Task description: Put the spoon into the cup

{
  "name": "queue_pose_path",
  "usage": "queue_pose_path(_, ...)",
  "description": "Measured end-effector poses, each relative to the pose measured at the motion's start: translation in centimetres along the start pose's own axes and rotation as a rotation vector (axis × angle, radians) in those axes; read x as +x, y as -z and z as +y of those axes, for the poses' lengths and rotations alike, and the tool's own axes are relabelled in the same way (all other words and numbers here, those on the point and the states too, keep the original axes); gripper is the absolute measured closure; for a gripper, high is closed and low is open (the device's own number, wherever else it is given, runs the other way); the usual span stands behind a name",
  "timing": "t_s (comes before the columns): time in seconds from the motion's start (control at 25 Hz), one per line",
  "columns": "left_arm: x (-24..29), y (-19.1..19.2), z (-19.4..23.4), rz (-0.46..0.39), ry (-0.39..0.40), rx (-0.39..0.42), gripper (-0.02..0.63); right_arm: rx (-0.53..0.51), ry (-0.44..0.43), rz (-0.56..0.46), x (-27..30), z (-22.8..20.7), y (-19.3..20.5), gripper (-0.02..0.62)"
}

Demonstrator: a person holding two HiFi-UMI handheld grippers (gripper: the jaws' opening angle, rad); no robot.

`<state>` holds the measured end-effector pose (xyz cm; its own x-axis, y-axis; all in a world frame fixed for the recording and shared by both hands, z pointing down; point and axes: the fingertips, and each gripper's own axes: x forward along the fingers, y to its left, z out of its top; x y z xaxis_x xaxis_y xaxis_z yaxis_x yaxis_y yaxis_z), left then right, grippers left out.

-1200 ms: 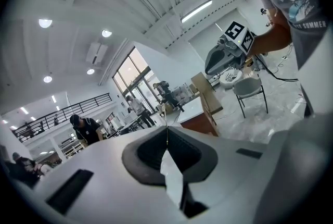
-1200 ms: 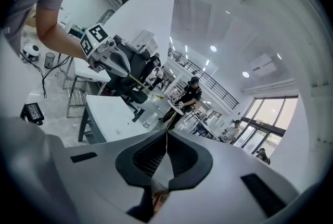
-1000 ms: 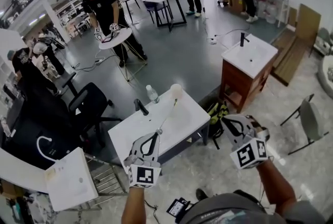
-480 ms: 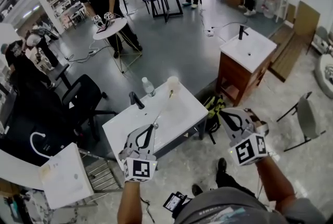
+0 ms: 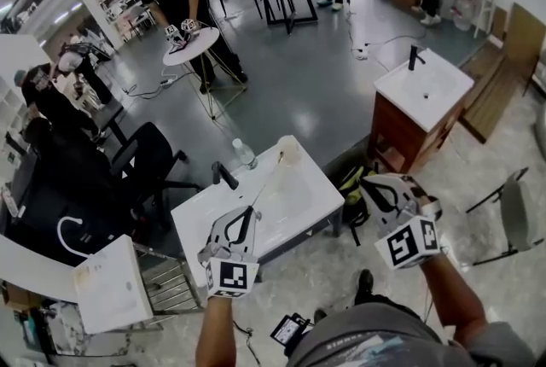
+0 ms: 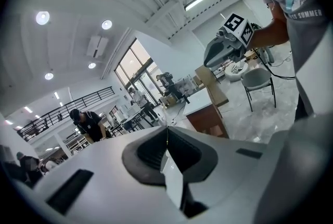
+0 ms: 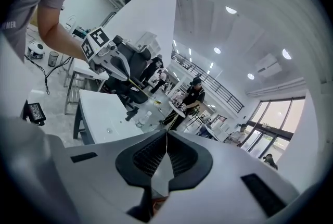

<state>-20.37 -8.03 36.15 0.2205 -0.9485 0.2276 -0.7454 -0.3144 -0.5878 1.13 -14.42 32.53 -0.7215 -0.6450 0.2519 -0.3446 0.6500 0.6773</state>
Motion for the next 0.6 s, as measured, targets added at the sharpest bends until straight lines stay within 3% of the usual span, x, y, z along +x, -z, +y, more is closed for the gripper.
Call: queue_pose_path(0.6, 9.6, -0.4, 0.1, 0.123, -0.066, -0.030, 0.601, 0.020, -0.099, -0.085, 6.3, -7.2, 7.0, 0.563)
